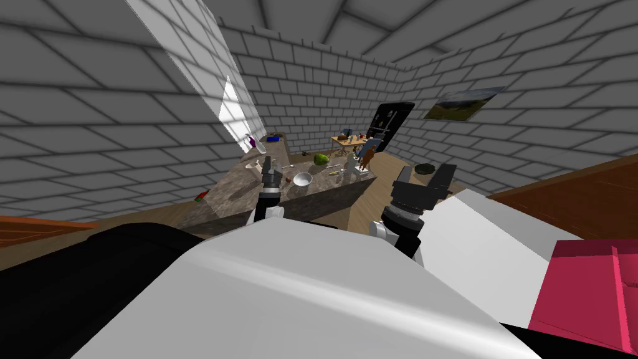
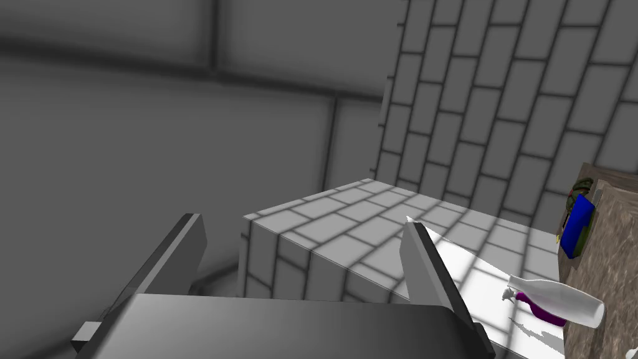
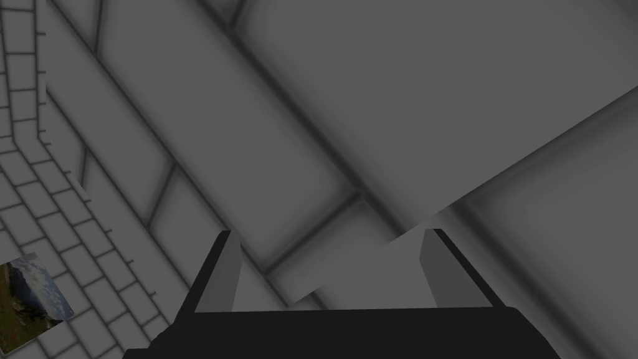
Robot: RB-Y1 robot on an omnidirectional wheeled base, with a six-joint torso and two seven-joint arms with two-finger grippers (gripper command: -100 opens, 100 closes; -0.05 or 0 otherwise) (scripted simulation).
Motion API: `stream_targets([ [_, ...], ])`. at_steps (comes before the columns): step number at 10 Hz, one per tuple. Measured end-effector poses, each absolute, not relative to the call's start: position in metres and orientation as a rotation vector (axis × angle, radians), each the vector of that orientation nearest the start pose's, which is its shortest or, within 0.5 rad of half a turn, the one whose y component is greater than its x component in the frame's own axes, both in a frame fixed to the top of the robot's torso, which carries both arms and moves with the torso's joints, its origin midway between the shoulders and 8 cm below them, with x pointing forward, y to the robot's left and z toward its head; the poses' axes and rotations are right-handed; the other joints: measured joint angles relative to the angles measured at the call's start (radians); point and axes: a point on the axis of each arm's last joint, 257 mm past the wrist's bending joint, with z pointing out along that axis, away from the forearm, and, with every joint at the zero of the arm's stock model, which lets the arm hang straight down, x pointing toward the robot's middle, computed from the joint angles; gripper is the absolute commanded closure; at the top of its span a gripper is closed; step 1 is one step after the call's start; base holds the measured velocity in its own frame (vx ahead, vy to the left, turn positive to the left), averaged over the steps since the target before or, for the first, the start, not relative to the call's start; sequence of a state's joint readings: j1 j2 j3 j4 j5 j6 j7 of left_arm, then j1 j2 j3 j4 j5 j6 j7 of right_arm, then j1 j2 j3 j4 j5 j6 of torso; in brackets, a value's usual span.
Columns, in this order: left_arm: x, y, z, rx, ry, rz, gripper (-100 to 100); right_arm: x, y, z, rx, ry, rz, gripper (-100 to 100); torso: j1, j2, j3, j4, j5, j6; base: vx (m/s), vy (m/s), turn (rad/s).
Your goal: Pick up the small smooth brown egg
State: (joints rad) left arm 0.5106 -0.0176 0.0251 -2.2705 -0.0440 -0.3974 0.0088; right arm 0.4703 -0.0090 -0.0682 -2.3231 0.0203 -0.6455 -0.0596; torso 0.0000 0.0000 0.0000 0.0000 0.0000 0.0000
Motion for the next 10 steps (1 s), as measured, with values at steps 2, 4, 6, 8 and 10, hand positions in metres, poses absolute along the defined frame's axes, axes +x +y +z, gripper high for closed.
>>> stream_targets([
  [2,0.367,0.292,-0.006,-0.724,0.754,-1.205,-100,0.305,-0.283,0.077,0.468,0.473,1.335,0,0.0,0.002,0.001,0.0,0.0,0.0,-0.046,-0.003,-0.114],
  [4,0.378,0.297,-0.012,-0.722,0.806,-1.177,-100,0.305,-0.283,0.077,0.468,0.473,1.335,0,0.0,0.004,0.002,0.001,0.0,0.0,-0.063,-0.006,-0.124],
  [6,0.39,0.305,-0.021,-0.735,0.851,-1.141,-100,0.305,-0.283,0.077,0.468,0.473,1.335,0,-0.001,0.005,0.003,0.001,0.0,0.0,-0.062,-0.012,-0.096],
  [8,0.397,0.313,-0.026,-0.753,0.877,-1.115,-100,0.305,-0.283,0.077,0.468,0.473,1.335,0,0.0,0.003,0.002,0.001,0.0,0.0,-0.047,-0.007,-0.136],
  [10,0.405,0.323,-0.032,-0.774,0.901,-1.084,-100,0.305,-0.283,0.077,0.468,0.473,1.335,0,0.0,0.003,0.002,0.001,0.0,0.0,-0.043,-0.007,-0.084],
])
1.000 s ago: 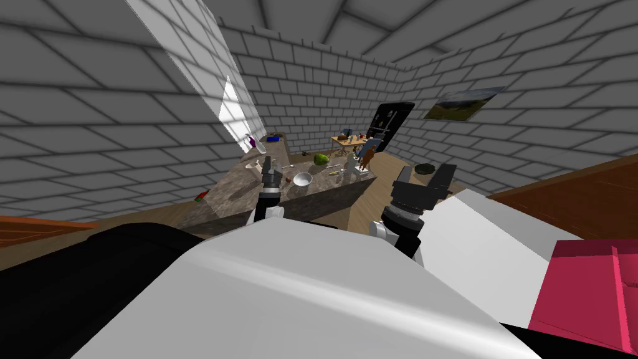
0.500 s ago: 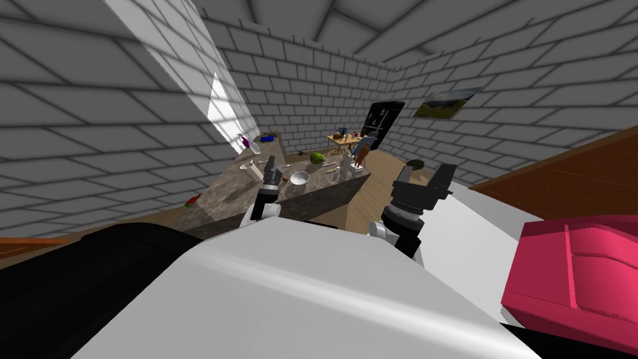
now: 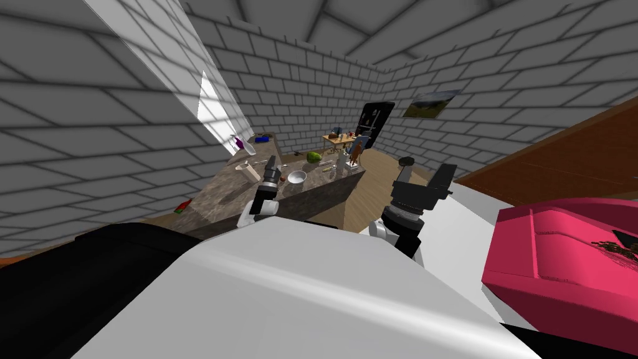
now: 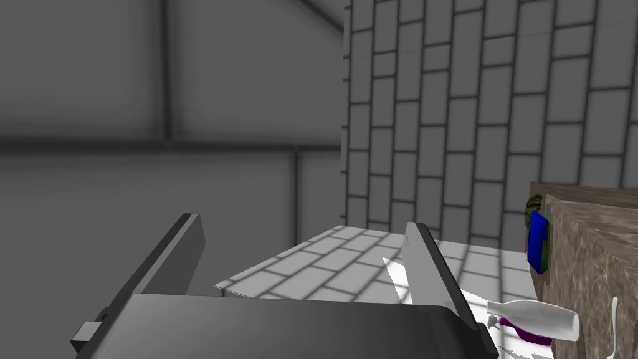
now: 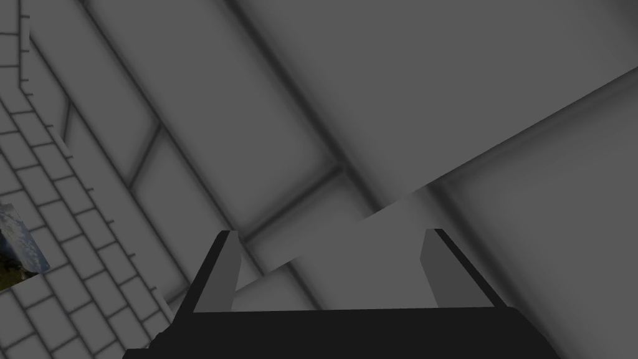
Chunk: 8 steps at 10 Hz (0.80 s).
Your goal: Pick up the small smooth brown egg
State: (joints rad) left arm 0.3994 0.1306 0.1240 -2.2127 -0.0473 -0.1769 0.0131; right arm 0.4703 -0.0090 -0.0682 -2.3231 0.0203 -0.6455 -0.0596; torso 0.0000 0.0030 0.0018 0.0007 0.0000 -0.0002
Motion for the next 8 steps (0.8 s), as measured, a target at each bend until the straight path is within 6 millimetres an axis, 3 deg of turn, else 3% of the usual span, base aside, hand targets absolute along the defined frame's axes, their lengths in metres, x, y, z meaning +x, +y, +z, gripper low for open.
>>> stream_targets([
  [8,0.43,0.369,-0.05,-0.9,0.958,-0.961,-100,0.305,-0.283,0.077,0.468,0.473,1.335,0,0.0,0.0,0.0,0.0,0.0,0.0,-0.04,-0.002,-0.109],
])
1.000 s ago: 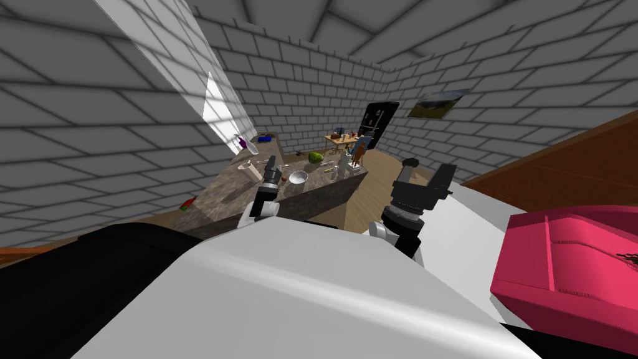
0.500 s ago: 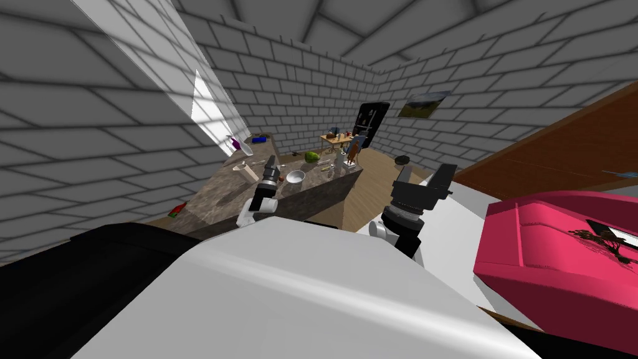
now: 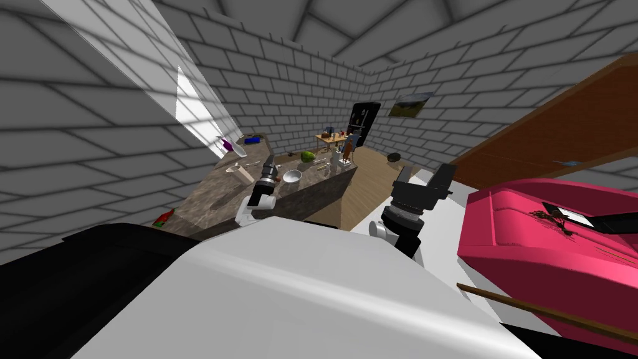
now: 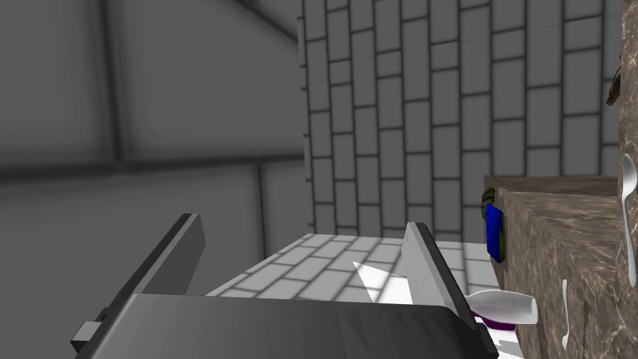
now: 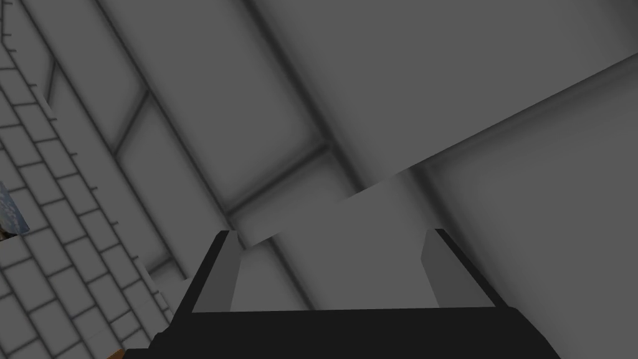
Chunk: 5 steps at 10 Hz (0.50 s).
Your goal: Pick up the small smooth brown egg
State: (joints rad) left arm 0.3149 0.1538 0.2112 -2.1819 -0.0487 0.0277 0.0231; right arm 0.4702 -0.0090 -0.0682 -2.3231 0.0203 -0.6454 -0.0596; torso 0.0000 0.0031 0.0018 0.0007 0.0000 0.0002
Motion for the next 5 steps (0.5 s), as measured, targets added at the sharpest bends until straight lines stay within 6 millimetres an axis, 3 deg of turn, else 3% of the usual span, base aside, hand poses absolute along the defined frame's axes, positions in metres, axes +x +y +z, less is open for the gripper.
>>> stream_targets([
  [5,0.44,0.399,-0.067,-1.002,0.981,-0.89,-100,0.305,-0.283,0.077,0.468,0.473,1.335,0,0.001,-0.001,-0.001,0.0,0.0,-0.001,-0.029,0.0,-0.108],
])
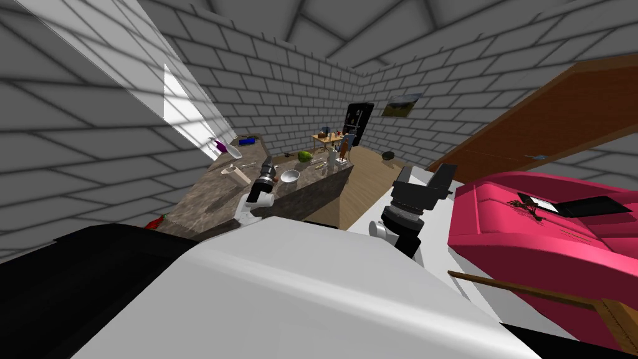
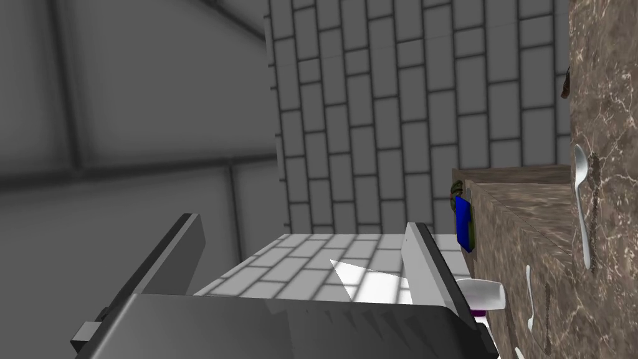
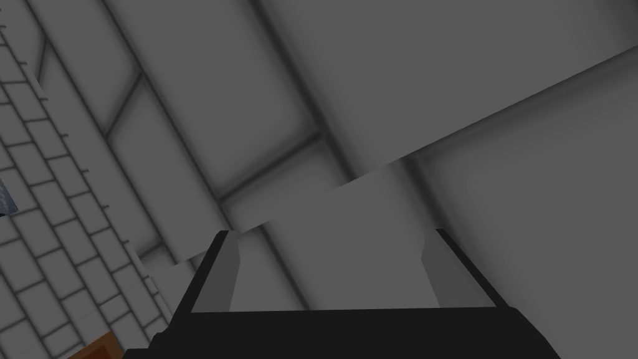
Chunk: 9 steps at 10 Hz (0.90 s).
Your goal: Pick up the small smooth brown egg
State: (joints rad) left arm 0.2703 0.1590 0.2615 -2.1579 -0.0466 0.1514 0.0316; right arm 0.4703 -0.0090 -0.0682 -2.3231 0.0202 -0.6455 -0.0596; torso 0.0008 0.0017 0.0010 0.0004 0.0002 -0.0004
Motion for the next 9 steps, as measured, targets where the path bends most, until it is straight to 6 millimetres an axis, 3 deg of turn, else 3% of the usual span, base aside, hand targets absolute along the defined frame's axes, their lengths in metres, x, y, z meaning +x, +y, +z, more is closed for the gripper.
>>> stream_targets([
  [9,0.443,0.453,-0.104,-1.227,0.996,-0.765,-100,0.305,-0.283,0.077,0.468,0.473,1.335,0,0.001,-0.001,0.0,0.0,0.0,0.0,-0.024,0.007,-0.1],
])
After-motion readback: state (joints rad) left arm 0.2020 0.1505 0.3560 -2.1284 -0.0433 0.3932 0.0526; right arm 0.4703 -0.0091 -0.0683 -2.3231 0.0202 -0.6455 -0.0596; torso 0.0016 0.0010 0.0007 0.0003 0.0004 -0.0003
